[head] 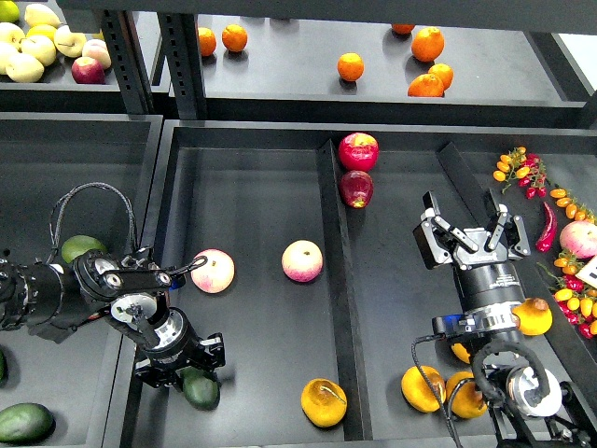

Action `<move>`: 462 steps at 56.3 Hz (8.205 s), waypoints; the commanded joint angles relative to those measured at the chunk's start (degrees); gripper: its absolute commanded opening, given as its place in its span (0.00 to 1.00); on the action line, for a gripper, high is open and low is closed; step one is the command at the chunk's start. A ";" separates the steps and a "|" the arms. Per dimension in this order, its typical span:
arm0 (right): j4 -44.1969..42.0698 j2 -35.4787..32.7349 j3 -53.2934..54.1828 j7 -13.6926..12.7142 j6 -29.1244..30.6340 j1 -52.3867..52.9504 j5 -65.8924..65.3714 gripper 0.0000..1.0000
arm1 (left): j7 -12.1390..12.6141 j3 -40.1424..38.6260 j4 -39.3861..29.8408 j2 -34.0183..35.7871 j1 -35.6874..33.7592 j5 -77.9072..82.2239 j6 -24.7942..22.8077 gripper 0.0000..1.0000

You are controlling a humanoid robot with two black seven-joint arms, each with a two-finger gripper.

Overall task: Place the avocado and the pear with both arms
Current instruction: 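Lift the avocado and carry it into the bin of avocados, then open the left gripper to release the avocado in that bin, then raise the left gripper away and move the right gripper toward the yellow pear, then lower the right gripper around the yellow pear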

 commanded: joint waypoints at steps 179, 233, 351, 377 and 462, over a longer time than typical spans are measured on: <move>0.15 0.00 6.94 0.08 -8.44 9.58 0.26 1.00 | 0.00 1.72 7.88 16.45 -0.55 16.26 0.00 0.46; 0.07 0.00 6.07 0.08 -8.61 9.67 0.17 1.00 | 0.00 0.75 11.05 13.72 2.09 17.84 0.00 0.92; -0.46 -20.92 -31.55 -3.61 -12.31 6.59 -8.17 1.00 | 0.00 -123.35 -37.47 4.41 68.97 -26.81 0.00 0.99; 0.07 -31.90 -46.22 -19.13 -11.43 15.64 -11.25 1.00 | 0.00 -123.79 -37.56 -3.24 72.57 -21.89 0.00 0.99; -9.60 -24.35 -57.57 -19.13 -12.31 22.15 -11.78 1.00 | 0.00 -121.95 -37.56 -3.24 73.72 -19.95 0.00 0.99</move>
